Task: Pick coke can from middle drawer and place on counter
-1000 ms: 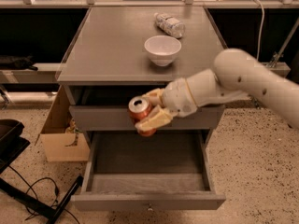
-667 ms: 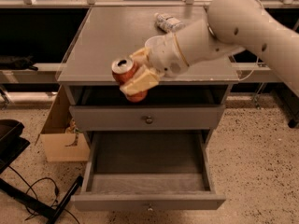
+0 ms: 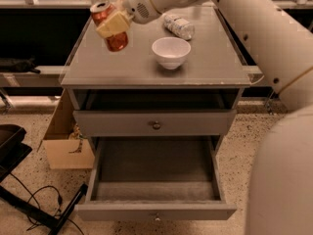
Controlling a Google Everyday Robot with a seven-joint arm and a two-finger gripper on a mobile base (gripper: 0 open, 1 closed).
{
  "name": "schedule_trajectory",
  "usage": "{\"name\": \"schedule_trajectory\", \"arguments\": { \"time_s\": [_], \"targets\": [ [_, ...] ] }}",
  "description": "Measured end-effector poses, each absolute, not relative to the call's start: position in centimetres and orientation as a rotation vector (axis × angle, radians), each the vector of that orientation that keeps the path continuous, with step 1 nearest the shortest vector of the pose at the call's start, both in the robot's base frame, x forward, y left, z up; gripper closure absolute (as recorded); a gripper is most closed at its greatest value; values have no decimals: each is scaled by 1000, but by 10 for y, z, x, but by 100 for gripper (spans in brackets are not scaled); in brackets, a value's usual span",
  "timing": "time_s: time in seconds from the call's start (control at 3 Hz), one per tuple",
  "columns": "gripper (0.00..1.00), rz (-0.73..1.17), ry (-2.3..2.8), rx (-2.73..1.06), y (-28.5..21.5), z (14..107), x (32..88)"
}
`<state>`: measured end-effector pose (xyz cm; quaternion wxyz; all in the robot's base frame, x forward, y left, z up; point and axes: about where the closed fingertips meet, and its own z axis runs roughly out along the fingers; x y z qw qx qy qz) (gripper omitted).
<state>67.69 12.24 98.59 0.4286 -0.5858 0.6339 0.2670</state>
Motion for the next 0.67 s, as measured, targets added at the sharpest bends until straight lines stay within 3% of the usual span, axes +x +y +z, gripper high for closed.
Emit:
{"name": "schedule_trajectory", "arguments": {
  "time_s": [0.67],
  "targets": [
    [100,749,1702,-1241,162,890,807]
  ]
}}
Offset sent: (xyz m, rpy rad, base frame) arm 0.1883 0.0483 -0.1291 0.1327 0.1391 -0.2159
